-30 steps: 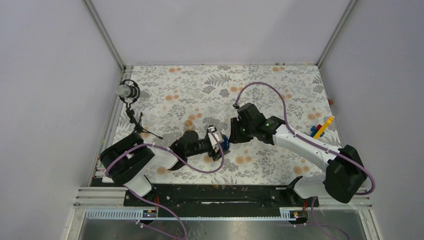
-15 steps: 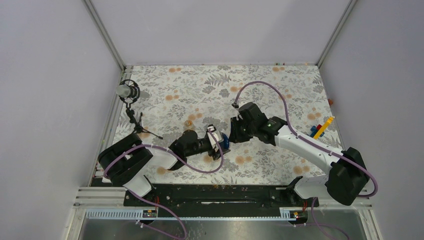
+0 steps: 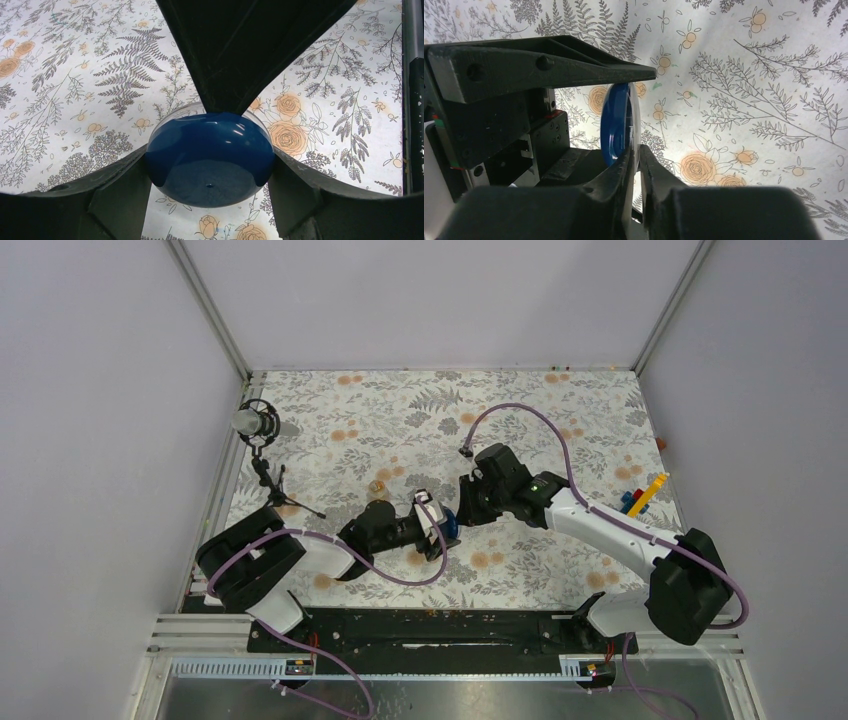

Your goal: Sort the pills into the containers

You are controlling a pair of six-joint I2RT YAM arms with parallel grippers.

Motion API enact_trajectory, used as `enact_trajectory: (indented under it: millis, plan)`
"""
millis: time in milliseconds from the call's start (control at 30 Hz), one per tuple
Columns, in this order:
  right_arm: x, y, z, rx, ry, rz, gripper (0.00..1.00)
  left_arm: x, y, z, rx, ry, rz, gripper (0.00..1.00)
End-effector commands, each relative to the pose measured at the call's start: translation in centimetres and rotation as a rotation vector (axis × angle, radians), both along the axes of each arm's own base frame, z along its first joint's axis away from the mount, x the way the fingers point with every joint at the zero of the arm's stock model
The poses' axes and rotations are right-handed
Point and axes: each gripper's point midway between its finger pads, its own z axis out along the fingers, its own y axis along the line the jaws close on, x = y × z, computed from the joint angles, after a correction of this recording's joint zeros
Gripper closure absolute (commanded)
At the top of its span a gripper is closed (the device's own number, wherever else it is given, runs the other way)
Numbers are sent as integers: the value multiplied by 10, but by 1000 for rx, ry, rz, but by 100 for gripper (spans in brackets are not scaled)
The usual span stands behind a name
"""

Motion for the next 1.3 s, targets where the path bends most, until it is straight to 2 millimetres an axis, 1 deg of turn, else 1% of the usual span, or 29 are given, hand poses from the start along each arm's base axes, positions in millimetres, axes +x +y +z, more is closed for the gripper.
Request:
enact_trajectory:
  millis: [0,33,67,133,167,200,233,267,333,400,533,600,733,800,867,933,967,1033,1067,1167,1233,1267]
  plan:
    - [1,12,4,32,-19,45,92,0,-20,84,-229,-170,-51,86]
    - [2,11,5,30,-26,43,98,1,-20,84,-230,-166,-46,80]
    - [3,11,7,27,-36,37,100,3,-19,84,-233,-161,-35,69]
    - [7,9,11,21,-63,30,100,7,-18,85,-245,-152,-3,44]
    - [10,7,12,12,-78,23,100,10,-16,85,-253,-147,18,34]
    - [13,5,15,2,-97,16,100,13,-14,86,-259,-146,39,26]
    - [16,2,17,-13,-117,7,100,15,-12,85,-260,-146,59,12]
    - [20,-3,19,-35,-135,-8,100,16,-11,86,-265,-149,67,3]
    - [28,-11,21,-82,-174,-31,100,16,-8,88,-275,-155,81,1]
    - [40,-26,22,-160,-223,-84,100,18,-4,93,-293,-154,107,1]
    - [56,-42,28,-253,-283,-148,100,26,3,106,-305,-147,171,1]
    - [62,-49,33,-286,-308,-179,100,35,8,108,-292,-109,238,1]
    - [68,-56,44,-312,-358,-197,100,55,16,117,-258,34,393,1]
    - [71,-58,49,-315,-392,-190,100,65,21,128,-254,102,480,1]
    - [75,-59,53,-313,-430,-189,100,75,29,141,-284,217,603,1]
    - [82,-51,61,-263,-489,-183,100,76,30,158,-330,306,647,1]
    - [83,-49,63,-244,-503,-187,100,76,30,161,-349,358,663,1]
    - [86,-47,69,-215,-516,-206,100,78,31,163,-388,505,700,2]
    - [86,-45,72,-205,-519,-210,100,77,29,160,-379,545,672,1]
    - [88,-46,77,-193,-534,-227,100,81,29,155,-410,610,653,1]
    - [87,-47,82,-183,-548,-230,100,85,31,151,-419,641,670,1]
    - [87,-47,84,-178,-552,-226,100,86,29,149,-409,656,666,2]
